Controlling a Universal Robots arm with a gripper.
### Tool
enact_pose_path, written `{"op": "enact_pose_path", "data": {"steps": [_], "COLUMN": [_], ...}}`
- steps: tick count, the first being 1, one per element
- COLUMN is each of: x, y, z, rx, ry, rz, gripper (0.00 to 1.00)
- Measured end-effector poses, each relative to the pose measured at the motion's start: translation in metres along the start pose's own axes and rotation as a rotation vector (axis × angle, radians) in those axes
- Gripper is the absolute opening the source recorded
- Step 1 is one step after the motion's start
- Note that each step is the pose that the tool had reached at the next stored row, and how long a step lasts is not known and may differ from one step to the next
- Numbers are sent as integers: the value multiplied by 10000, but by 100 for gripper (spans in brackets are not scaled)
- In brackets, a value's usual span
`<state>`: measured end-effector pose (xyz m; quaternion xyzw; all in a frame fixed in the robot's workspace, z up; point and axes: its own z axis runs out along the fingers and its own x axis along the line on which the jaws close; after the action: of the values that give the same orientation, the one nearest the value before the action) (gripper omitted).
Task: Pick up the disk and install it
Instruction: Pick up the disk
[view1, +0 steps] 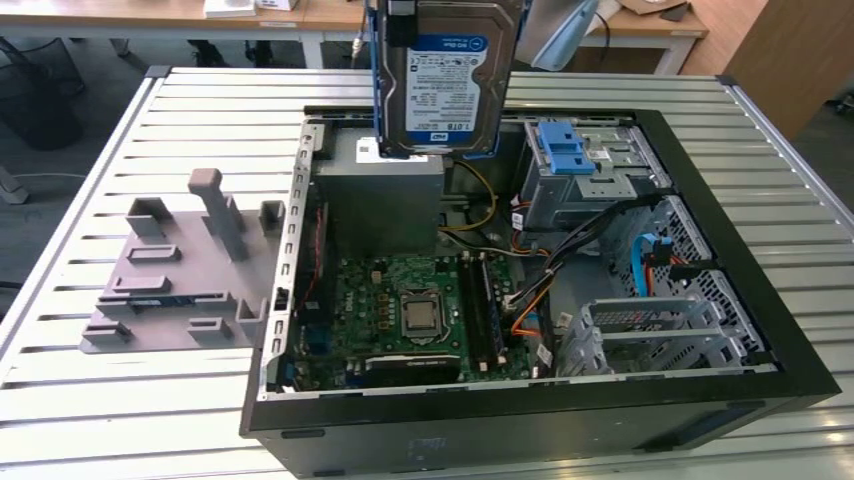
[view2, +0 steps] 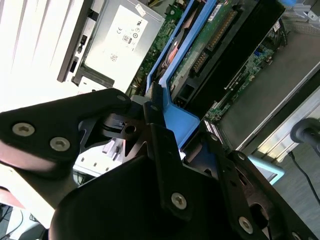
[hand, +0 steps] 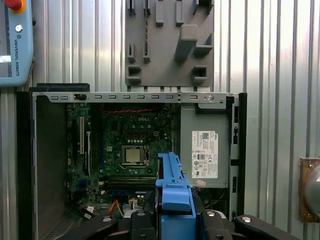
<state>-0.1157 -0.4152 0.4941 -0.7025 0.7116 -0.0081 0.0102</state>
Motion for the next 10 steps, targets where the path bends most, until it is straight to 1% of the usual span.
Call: {"op": "enact_pose_path", "data": {"steps": [1, 3, 6, 10], "x": [4, 12, 53, 59], "y": [0, 0, -1, -1], "z": [3, 10, 22, 24], "rx": [20, 22, 22, 22], "ry": [-1, 2, 3, 3], "rz": [24, 146, 212, 232], "gripper": [36, 36, 36, 36]}}
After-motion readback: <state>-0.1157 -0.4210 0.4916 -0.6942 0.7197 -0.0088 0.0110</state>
